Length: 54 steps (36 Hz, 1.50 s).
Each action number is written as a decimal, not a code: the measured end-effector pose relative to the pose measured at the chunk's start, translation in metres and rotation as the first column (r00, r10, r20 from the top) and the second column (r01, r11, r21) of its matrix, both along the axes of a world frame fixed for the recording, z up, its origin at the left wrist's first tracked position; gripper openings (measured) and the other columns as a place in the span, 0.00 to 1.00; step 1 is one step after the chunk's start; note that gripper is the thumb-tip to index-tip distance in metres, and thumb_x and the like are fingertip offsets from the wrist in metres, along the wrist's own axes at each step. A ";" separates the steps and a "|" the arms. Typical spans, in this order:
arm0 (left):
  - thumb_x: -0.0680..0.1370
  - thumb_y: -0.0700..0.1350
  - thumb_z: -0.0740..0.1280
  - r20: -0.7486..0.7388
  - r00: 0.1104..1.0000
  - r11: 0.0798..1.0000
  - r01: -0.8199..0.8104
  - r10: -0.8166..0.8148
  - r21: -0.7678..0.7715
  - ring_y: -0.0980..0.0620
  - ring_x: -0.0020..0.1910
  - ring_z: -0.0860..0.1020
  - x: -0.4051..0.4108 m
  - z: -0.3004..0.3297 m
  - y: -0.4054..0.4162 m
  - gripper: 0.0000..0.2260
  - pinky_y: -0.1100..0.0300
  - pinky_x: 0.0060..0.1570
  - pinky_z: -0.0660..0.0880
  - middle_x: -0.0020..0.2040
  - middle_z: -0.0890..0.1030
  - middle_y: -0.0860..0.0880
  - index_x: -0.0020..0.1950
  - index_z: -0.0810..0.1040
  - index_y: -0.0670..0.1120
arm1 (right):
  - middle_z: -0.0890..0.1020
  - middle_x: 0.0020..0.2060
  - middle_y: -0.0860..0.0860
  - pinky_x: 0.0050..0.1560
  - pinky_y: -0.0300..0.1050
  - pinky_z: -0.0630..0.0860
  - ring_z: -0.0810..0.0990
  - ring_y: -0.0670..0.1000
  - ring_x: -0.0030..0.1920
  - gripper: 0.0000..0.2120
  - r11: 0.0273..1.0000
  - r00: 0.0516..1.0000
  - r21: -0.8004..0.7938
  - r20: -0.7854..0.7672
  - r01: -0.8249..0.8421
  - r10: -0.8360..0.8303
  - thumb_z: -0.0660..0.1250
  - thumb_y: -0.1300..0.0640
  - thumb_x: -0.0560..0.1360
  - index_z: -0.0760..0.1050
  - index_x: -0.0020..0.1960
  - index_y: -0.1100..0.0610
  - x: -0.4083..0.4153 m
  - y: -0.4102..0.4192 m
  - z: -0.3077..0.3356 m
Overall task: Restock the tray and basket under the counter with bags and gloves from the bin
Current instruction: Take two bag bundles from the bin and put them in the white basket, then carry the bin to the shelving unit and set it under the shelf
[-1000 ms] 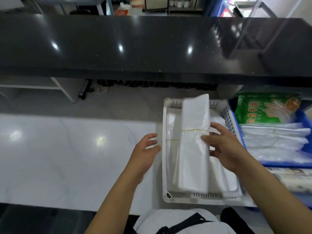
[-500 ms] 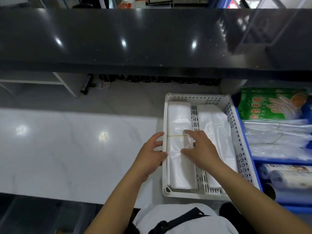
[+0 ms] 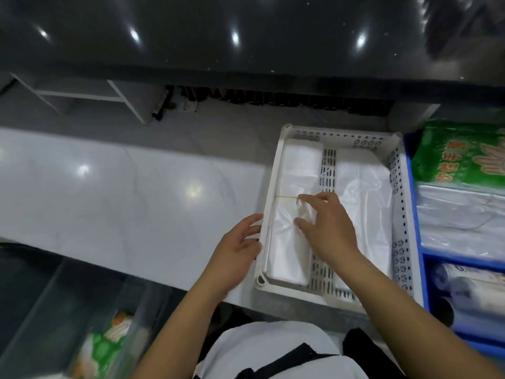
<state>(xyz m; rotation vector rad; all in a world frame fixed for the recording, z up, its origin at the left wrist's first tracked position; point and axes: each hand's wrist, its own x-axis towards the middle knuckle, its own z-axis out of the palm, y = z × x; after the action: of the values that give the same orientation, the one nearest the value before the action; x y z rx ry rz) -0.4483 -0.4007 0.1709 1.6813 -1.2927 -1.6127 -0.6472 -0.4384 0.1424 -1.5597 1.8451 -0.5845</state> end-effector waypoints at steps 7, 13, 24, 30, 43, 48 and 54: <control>0.76 0.61 0.69 0.064 0.993 0.994 0.106 -0.103 -0.038 0.70 0.72 0.62 0.004 -0.002 0.061 0.32 0.55 0.69 0.65 0.73 0.63 0.70 0.75 0.56 0.70 | 0.68 0.72 0.46 0.66 0.40 0.55 0.59 0.50 0.74 0.21 0.990 0.991 -0.048 0.021 -0.130 0.131 0.69 0.50 0.76 0.72 0.69 0.45 -0.003 0.016 0.015; 0.72 0.71 0.64 0.324 0.943 0.979 -0.004 0.071 -0.204 0.79 0.70 0.48 0.020 0.003 0.092 0.35 0.60 0.68 0.50 0.74 0.48 0.77 0.73 0.48 0.76 | 0.63 0.75 0.41 0.74 0.45 0.51 0.53 0.45 0.77 0.22 0.941 0.935 -0.107 0.121 -0.320 0.332 0.65 0.42 0.76 0.69 0.69 0.38 0.022 0.050 0.041; 0.74 0.64 0.67 0.445 0.853 0.954 -0.184 0.274 -0.236 0.61 0.78 0.43 0.127 -0.007 0.194 0.38 0.49 0.76 0.54 0.79 0.42 0.64 0.74 0.44 0.74 | 0.60 0.78 0.45 0.77 0.55 0.49 0.48 0.49 0.79 0.26 0.767 0.776 -0.116 -0.084 -0.631 0.625 0.62 0.37 0.76 0.65 0.73 0.39 0.119 0.136 0.059; 0.75 0.63 0.67 0.330 0.866 0.923 -0.323 0.377 -0.207 0.63 0.77 0.49 0.194 -0.031 0.287 0.37 0.55 0.75 0.54 0.79 0.49 0.65 0.76 0.49 0.69 | 0.58 0.78 0.44 0.77 0.57 0.52 0.48 0.48 0.79 0.29 0.667 0.661 0.079 -0.088 -0.741 0.745 0.61 0.34 0.75 0.62 0.74 0.38 0.184 0.206 0.028; 0.74 0.58 0.72 0.043 0.589 0.588 -0.808 0.807 0.038 0.50 0.76 0.61 0.305 -0.096 0.427 0.34 0.58 0.58 0.69 0.79 0.59 0.56 0.73 0.57 0.71 | 0.70 0.67 0.39 0.65 0.44 0.69 0.69 0.43 0.67 0.27 0.584 0.649 0.315 0.167 -0.748 0.742 0.69 0.39 0.73 0.68 0.70 0.38 0.309 0.273 -0.021; 0.74 0.56 0.73 0.008 0.413 0.403 -0.891 0.910 0.209 0.46 0.74 0.64 0.332 -0.136 0.437 0.35 0.53 0.59 0.68 0.77 0.63 0.50 0.75 0.57 0.66 | 0.74 0.61 0.41 0.56 0.40 0.69 0.71 0.42 0.60 0.22 0.613 0.695 0.366 0.155 -0.700 0.702 0.72 0.45 0.73 0.73 0.66 0.40 0.338 0.243 -0.033; 0.76 0.50 0.72 0.132 0.291 0.237 -0.917 0.948 0.322 0.46 0.72 0.66 0.375 -0.182 0.436 0.34 0.54 0.58 0.67 0.77 0.64 0.44 0.77 0.58 0.58 | 0.74 0.68 0.53 0.56 0.44 0.68 0.72 0.48 0.61 0.28 0.634 0.729 0.438 0.075 -0.637 0.681 0.72 0.51 0.74 0.70 0.72 0.52 0.381 0.195 -0.084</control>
<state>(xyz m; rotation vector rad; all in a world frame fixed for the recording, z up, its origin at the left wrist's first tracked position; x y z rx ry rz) -0.0729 0.0351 -0.0109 1.9157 0.2598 -1.0617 -0.2659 -0.2438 0.0580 -1.7932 1.1830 0.2506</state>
